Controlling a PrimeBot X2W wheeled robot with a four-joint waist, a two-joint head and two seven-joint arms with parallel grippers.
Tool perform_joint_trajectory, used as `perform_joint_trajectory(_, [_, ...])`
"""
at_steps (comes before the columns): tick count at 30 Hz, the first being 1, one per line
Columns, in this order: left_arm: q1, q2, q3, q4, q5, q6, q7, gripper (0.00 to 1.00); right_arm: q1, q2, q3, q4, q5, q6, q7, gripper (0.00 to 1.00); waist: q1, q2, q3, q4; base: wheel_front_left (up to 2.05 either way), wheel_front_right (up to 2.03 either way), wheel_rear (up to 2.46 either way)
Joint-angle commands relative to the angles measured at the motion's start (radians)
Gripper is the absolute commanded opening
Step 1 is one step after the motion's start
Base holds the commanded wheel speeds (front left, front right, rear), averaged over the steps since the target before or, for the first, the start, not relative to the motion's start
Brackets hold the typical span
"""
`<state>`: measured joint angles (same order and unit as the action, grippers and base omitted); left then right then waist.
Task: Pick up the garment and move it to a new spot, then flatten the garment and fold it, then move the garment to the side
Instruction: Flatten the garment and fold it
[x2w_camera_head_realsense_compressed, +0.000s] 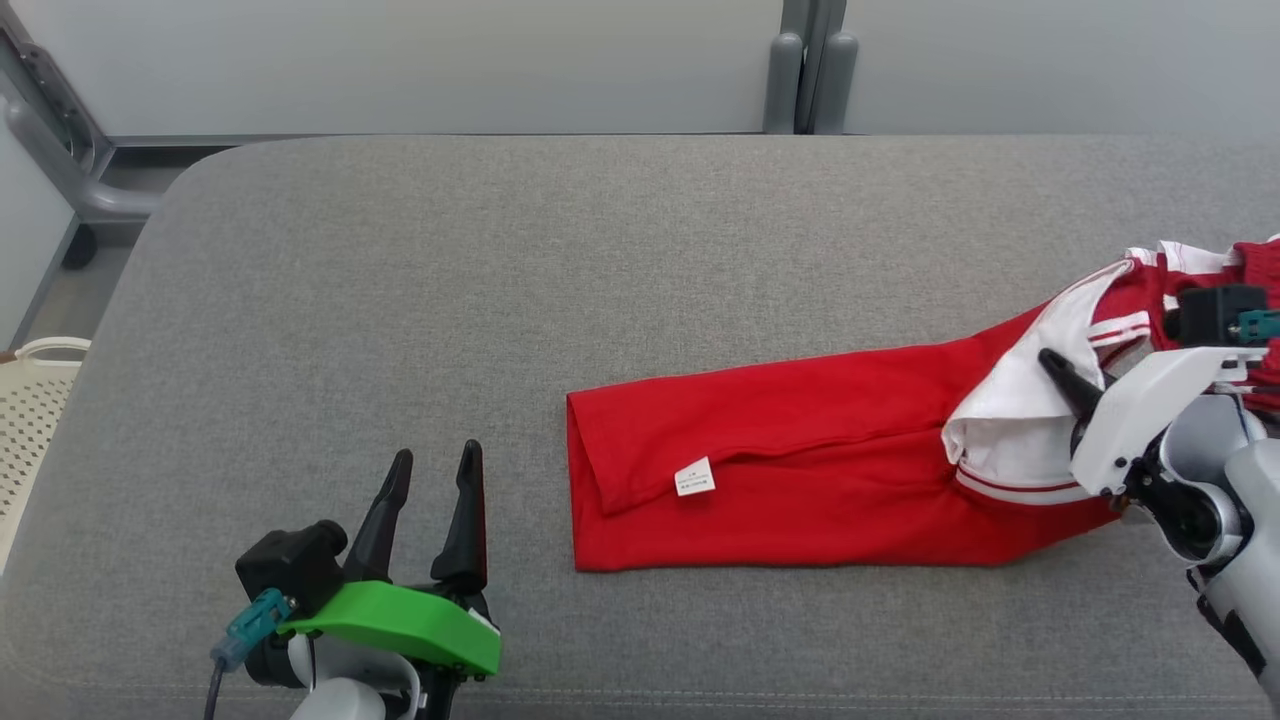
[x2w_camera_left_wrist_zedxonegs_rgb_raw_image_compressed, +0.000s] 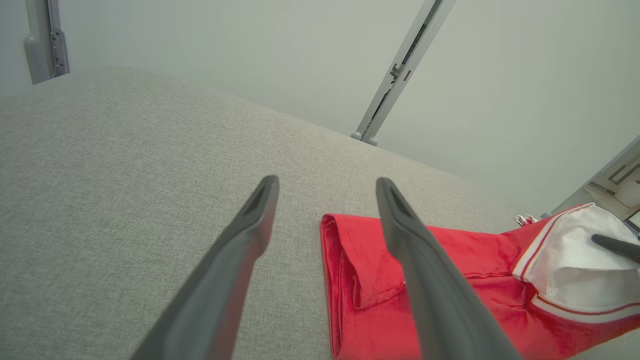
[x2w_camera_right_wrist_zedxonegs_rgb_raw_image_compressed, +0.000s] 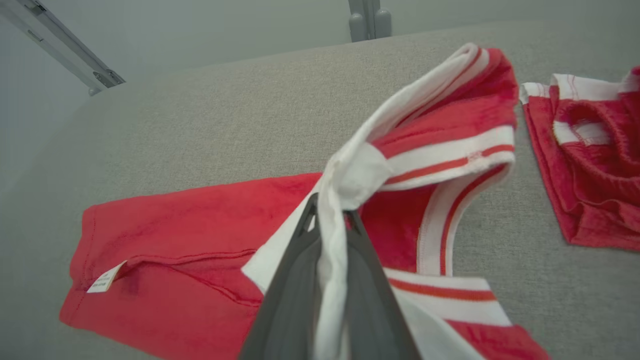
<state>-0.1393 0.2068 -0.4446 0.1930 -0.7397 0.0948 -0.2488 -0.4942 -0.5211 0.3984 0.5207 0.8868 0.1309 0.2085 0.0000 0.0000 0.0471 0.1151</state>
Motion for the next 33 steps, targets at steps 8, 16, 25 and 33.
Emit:
perform_joint_trajectory(8, [0.006, -0.007, 0.004, 0.005, -0.006, -0.014, -0.008, 1.00, 0.031, 0.067, 0.044, -0.165, -0.076, 0.000, 0.083, 0.00, 0.0000, 0.0000, -0.015, 0.028, 0.00, 0.00, 0.00])
perform_joint_trajectory(16, [-0.006, -0.021, 0.000, 0.015, -0.003, -0.026, -0.010, 1.00, 0.015, 0.167, 0.097, -0.244, -0.141, 0.000, 0.171, 0.00, 0.0000, 0.0000, -0.016, 0.073, 0.00, 0.00, 0.00])
perform_joint_trajectory(25, [-0.027, -0.042, -0.025, 0.034, 0.007, -0.044, -0.010, 1.00, -0.013, 0.291, 0.147, -0.161, -0.210, 0.000, 0.216, 0.00, 0.0000, 0.0000, -0.022, 0.134, 0.00, 0.00, 0.00])
perform_joint_trajectory(33, [-0.044, -0.054, -0.041, 0.053, 0.008, -0.054, -0.007, 1.00, -0.064, 0.381, 0.175, 0.014, -0.256, 0.000, 0.205, 0.00, 0.0000, 0.0000, -0.022, 0.170, 0.00, 0.00, 0.00])
